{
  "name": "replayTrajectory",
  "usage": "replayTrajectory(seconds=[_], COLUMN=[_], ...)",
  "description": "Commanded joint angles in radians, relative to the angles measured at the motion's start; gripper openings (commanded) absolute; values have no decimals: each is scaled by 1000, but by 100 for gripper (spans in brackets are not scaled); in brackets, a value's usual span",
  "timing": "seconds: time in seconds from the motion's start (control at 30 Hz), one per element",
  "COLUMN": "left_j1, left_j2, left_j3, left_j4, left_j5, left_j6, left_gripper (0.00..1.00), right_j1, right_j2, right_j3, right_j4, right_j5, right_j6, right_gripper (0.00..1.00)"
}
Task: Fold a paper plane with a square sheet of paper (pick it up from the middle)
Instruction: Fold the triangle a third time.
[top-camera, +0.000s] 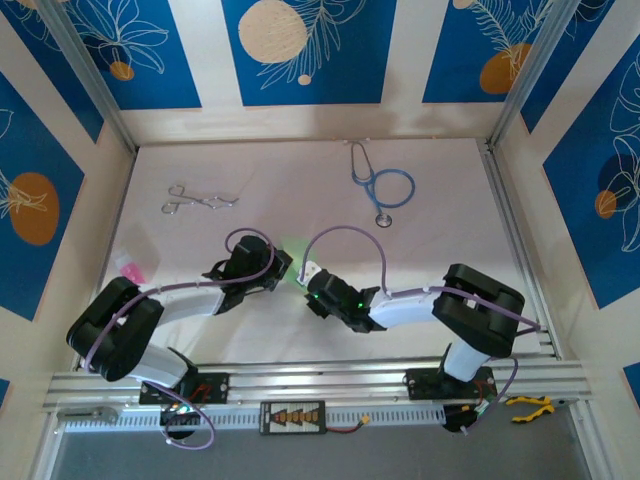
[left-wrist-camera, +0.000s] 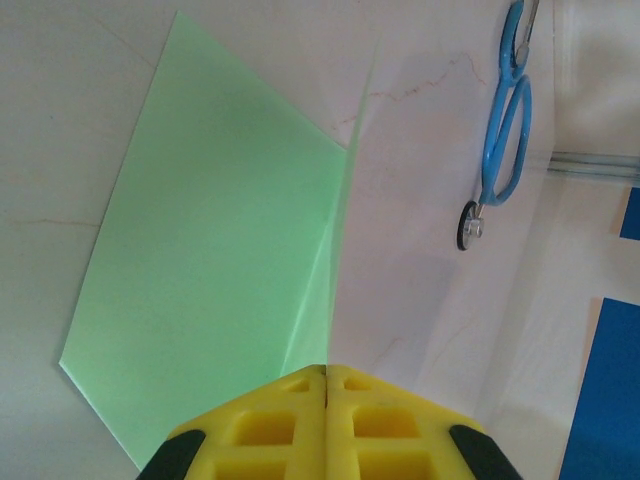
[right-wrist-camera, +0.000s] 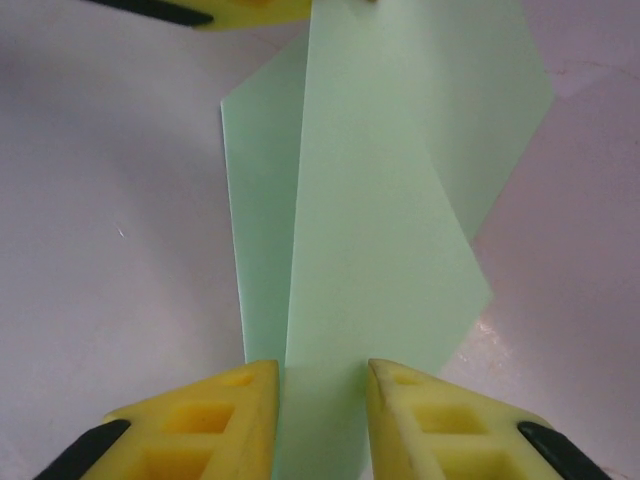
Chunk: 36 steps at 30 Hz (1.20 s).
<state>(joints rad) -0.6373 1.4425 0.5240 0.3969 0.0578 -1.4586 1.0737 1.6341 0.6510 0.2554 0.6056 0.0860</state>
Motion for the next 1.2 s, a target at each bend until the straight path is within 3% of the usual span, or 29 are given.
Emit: replayTrajectory(seconds=[0.0,0.27,0.47,0.87,1.03,1.17], left_j1=[-7,-8,-3,64,80,91], left_j2=[-10,-14,-21,53,94,111], left_j3=[-1,4,17,84,108,108], left_j4=[-23,-45,-85,-126,-115,-113], left_j5=[-8,-9,-10,131,183,199], left_j6=[-1,6,41,153,169,167], left_gripper=[1,6,27,52,52,40], right_j1=[9,9,-6,-35,-38,-41], right_j2=[18,15,4,-20,-19,-24], right_j3=[27,27,12,-29,-34,-44], right_j4=[19,7,13,45,51,70], right_j5=[40,42,21,-46,-59,-63], right_j6=[-10,-2,22,54,57,55], right_gripper=[29,19,11,6,7,7])
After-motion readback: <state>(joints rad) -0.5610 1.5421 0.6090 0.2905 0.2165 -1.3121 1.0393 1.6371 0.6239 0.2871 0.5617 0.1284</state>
